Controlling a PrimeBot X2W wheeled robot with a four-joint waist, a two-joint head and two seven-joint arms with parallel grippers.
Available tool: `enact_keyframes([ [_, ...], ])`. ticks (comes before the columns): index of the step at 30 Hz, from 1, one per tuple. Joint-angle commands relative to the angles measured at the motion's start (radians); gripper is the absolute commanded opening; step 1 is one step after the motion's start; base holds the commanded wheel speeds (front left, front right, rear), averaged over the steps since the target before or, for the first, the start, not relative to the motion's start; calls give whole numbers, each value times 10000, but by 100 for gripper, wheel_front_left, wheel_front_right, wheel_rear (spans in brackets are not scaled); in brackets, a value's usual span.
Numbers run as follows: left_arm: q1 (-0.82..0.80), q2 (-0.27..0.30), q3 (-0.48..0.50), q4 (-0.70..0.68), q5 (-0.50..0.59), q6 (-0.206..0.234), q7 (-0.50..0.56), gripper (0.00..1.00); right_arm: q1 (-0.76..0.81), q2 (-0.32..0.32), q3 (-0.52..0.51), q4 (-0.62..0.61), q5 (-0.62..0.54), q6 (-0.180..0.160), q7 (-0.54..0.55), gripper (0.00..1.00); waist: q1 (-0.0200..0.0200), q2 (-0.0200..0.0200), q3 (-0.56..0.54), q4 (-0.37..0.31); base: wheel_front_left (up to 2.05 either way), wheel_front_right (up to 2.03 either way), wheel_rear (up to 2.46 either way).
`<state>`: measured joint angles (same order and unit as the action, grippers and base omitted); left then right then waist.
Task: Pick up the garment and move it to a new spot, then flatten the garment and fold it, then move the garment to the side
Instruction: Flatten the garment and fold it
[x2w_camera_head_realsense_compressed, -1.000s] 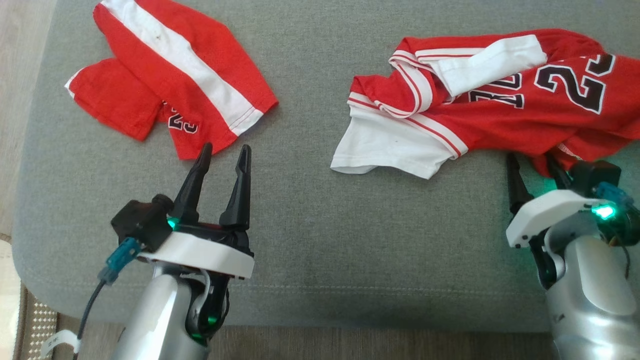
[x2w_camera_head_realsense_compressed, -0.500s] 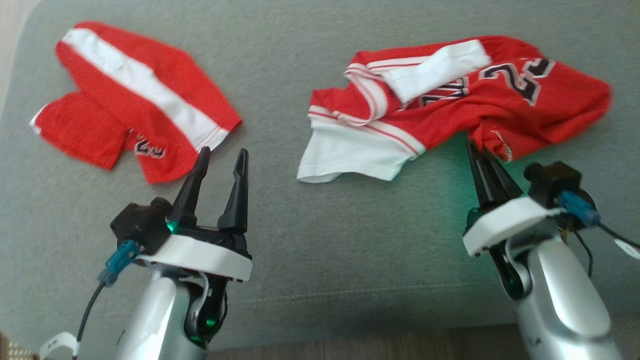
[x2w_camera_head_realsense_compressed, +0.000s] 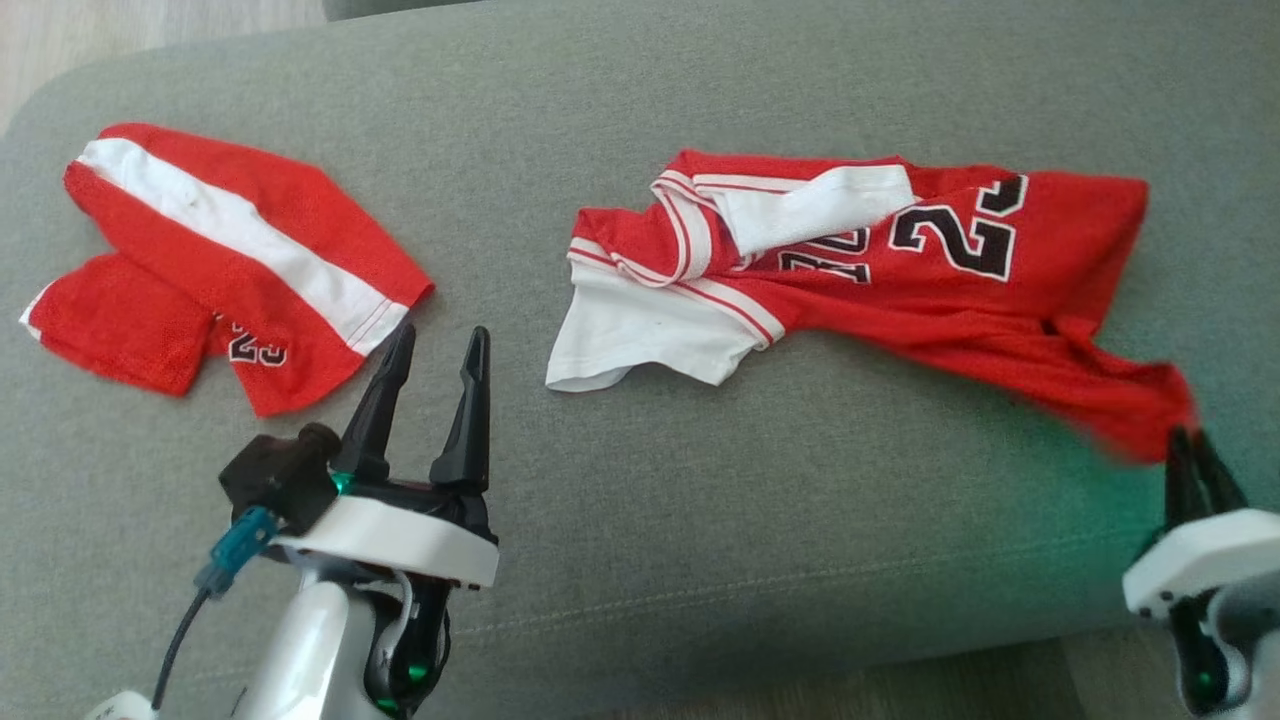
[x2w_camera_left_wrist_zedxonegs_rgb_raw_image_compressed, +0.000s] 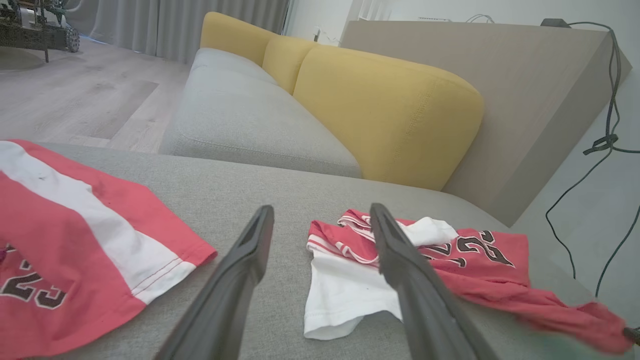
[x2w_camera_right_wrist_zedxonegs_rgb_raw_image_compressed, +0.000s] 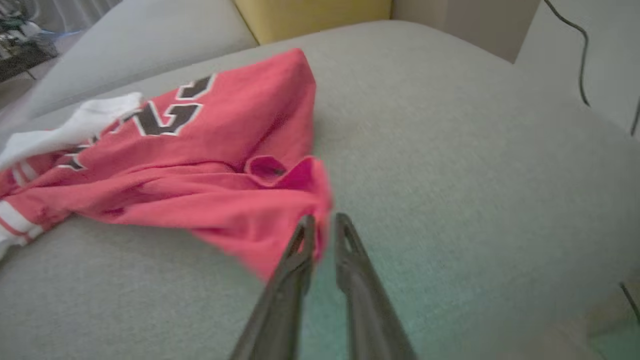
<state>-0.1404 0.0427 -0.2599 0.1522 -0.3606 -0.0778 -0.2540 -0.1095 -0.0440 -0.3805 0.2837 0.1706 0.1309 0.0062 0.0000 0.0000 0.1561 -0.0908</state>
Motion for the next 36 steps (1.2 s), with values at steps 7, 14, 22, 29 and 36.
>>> enact_keyframes([
  [7,-267,75,305,-348,96,54,-78,100,-961,-62,543,-123,-434,-2,-1121,100,0,0,83,141,0,0,0],
  [14,-289,75,240,-309,72,63,-78,100,-735,-62,2875,-1035,47,-2,-1974,100,0,0,26,251,0,0,0],
  [22,-220,75,174,-339,58,123,-78,100,-213,-62,3642,-968,223,-2,-2177,100,0,0,-31,310,0,0,0],
  [29,-371,75,-100,-64,59,28,-78,100,-366,-62,3788,-1130,243,-2,-2190,100,0,0,302,37,0,0,0],
  [36,-1162,75,-692,1027,532,-91,-78,100,-460,-62,3943,-1340,379,-2,-2281,100,0,0,932,-599,0,0,0],
])
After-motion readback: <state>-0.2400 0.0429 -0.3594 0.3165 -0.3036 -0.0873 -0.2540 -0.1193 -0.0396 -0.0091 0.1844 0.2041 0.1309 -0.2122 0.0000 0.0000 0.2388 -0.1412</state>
